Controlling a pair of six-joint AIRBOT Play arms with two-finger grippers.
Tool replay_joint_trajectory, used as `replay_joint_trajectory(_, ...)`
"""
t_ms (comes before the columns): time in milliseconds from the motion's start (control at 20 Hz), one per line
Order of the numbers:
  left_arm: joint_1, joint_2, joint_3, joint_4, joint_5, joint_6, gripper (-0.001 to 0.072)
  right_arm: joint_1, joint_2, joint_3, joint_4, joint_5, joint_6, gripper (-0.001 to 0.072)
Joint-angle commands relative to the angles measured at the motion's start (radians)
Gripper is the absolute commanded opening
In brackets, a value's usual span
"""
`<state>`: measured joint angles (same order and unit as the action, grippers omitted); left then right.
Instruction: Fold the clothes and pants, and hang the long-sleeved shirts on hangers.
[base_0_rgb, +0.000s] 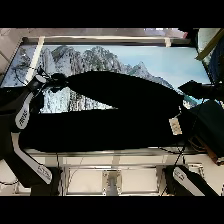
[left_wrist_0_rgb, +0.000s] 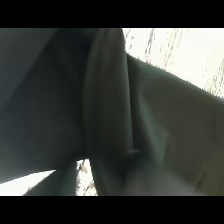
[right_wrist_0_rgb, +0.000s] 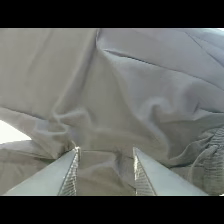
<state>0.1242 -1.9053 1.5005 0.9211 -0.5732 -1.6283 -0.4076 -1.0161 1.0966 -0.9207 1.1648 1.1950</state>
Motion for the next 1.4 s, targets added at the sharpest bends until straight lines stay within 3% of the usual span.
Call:
replay_joint_trajectory(0, -0.001, -0.009, 0.031, -0.017, 0.027, -0.002, 0.0008, 0.001, -0.001, 0.0, 0.0, 0.001, 0.0, 0.0388)
replay_joint_trajectory(100, 0.003, 0.006, 0.074, -0.016, 0.0, 0.018, 0.0008, 0.001, -0.001, 0.0, 0.0, 0.019, 0.0, 0.0388)
replay_joint_trajectory(200, 0.016, 0.055, 0.094, 0.015, -0.088, 0.095, 0.0007, 0.001, -0.001, 0.0, -0.004, 0.058, 0.0, 0.0388)
replay_joint_trajectory(300, 0.026, 0.127, 0.094, 0.177, -0.23, 0.117, 0.0006, 0.001, -0.001, 0.0, -0.024, 0.093, 0.0, 0.0387)
replay_joint_trajectory(400, 0.028, 0.19, 0.088, 0.368, -0.346, 0.075, 0.0006, 0.001, -0.001, 0.0, -0.038, 0.103, 0.0, 0.0387)
replay_joint_trajectory(550, 0.005, 0.283, -0.008, 0.52, -0.511, 0.077, 0.0007, 0.001, -0.001, 0.0, -0.038, 0.104, 0.0, 0.0387)
replay_joint_trajectory(700, -0.011, 0.416, -0.302, 0.582, -0.487, 0.053, 0.0007, 0.001, -0.001, 0.0, -0.046, 0.116, 0.0, 0.0387)
replay_joint_trajectory(850, -0.008, 0.539, -0.582, 0.582, -0.367, -0.014, 0.0008, 0.001, -0.001, 0.0, -0.056, 0.115, 0.0, 0.0387)
replay_joint_trajectory(900, -0.008, 0.559, -0.616, 0.582, -0.36, -0.026, 0.0038, 0.001, -0.001, 0.0, -0.056, 0.109, 0.0, 0.0387)
replay_joint_trajectory(950, -0.008, 0.573, -0.617, 0.581, -0.355, -0.043, 0.0218, 0.001, -0.001, 0.0, -0.056, 0.102, 0.0, 0.0387)
replay_joint_trajectory(1000, -0.008, 0.592, -0.598, 0.574, -0.323, -0.044, 0.048, 0.001, -0.001, 0.0, -0.056, 0.098, 0.0, 0.0387)
replay_joint_trajectory(1050, -0.008, 0.617, -0.568, 0.571, -0.269, -0.044, 0.0625, 0.001, -0.001, 0.0, -0.059, 0.099, 0.0, 0.0387)
replay_joint_trajectory(1100, -0.008, 0.646, -0.527, 0.571, -0.18, -0.043, 0.0665, 0.001, -0.001, 0.0, -0.062, 0.099, 0.0, 0.0387)
replay_joint_trajectory(1200, 0.003, 0.685, -0.452, 0.571, 0.045, -0.046, 0.0659, 0.001, -0.001, 0.0, -0.07, 0.098, -0.001, 0.0387)
replay_joint_trajectory(1250, 0.02, 0.681, -0.406, 0.571, 0.12, -0.079, 0.059, 0.001, -0.001, 0.0, -0.078, 0.098, -0.001, 0.0387)
replay_joint_trajectory(1300, 0.047, 0.657, -0.356, 0.57, 0.109, -0.125, 0.0474, 0.001, -0.001, 0.0, -0.082, 0.095, -0.002, 0.0387)
replay_joint_trajectory(1350, 0.071, 0.621, -0.311, 0.567, 0.054, -0.131, 0.0406, 0.001, -0.001, 0.0, -0.082, 0.087, -0.002, 0.0387)
